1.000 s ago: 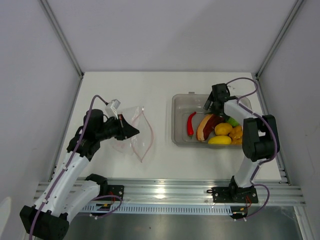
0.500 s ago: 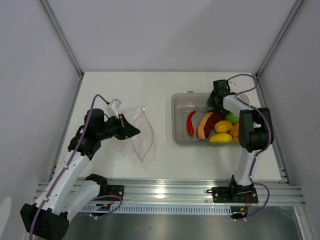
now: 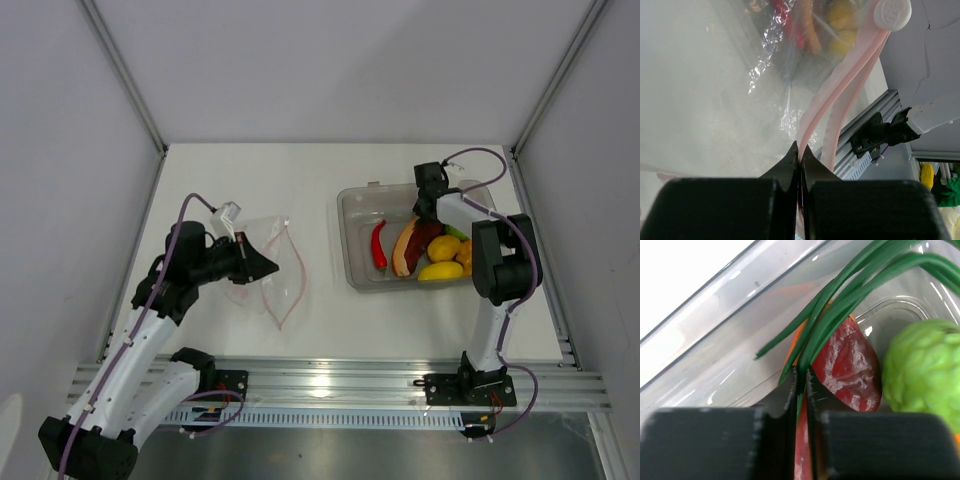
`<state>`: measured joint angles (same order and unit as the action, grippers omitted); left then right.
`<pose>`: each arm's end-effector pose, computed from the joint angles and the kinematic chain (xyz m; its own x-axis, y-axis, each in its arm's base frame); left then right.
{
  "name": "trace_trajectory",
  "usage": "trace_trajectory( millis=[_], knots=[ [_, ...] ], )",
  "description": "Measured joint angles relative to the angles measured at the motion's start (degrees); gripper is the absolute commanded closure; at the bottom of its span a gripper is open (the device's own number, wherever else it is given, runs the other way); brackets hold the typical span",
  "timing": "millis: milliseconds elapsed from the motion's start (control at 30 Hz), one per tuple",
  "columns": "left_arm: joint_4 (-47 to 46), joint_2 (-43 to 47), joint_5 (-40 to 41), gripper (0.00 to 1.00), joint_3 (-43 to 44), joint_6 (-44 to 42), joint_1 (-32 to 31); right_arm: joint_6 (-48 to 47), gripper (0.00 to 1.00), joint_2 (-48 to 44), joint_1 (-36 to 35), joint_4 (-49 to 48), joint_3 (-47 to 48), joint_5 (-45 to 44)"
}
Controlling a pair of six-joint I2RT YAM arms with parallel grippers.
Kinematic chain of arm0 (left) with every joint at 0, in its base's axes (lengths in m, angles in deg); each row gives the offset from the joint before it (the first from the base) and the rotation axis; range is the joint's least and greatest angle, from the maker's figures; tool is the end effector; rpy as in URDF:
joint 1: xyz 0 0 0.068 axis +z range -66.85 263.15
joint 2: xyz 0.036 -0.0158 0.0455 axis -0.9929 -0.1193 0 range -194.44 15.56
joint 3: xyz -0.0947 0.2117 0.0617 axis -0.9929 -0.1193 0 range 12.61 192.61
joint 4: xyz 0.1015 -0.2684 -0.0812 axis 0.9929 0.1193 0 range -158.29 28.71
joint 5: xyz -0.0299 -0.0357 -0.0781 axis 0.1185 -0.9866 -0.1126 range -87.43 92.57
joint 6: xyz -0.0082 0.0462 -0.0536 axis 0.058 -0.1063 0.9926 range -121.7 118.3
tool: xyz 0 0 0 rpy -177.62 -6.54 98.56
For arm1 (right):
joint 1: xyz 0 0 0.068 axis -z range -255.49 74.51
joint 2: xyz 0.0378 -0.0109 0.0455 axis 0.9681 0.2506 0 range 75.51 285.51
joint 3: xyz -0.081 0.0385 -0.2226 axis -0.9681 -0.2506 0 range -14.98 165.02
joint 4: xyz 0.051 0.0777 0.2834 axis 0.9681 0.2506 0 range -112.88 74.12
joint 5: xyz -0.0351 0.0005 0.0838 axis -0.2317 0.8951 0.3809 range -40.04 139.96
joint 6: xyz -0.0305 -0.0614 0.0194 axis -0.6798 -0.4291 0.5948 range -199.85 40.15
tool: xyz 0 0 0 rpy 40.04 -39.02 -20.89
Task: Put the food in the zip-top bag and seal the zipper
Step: Pick up the fake vegetable from the bin.
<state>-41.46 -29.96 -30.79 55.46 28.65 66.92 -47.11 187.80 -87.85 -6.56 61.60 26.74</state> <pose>0.2332 -0.1015 0.2636 -0.7582 -0.2188 -0.6142 0.3591 0.6461 -0.6735 0.4459 0.0741 0.1085 -0.6261 0.3715 -0.6856 0.4503 0.8901 0.0712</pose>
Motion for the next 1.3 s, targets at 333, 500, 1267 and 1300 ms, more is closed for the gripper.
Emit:
trace_trajectory(
  millis=[333,500,1267,1300],
  knots=[
    [7.72,5.29,0.39,1.0,0.68,-0.48,0.0,-1.33,1.0,-6.05,-5.53,-0.09,-6.34,-0.76],
    [12.04,6.84,3.02,0.99,2.6,-0.9,-0.07,-3.3,1.0,-15.67,-11.06,0.92,-13.05,-0.63],
    [23.04,13.46,10.82,0.99,9.49,0.66,-0.13,-9.14,1.0,-52.83,-20.31,12.81,-29.05,15.63],
    [23.32,13.42,10.88,0.99,9.49,0.63,-0.13,-9.31,1.0,-53.48,-20.79,12.85,-29.49,16.17]
  ],
)
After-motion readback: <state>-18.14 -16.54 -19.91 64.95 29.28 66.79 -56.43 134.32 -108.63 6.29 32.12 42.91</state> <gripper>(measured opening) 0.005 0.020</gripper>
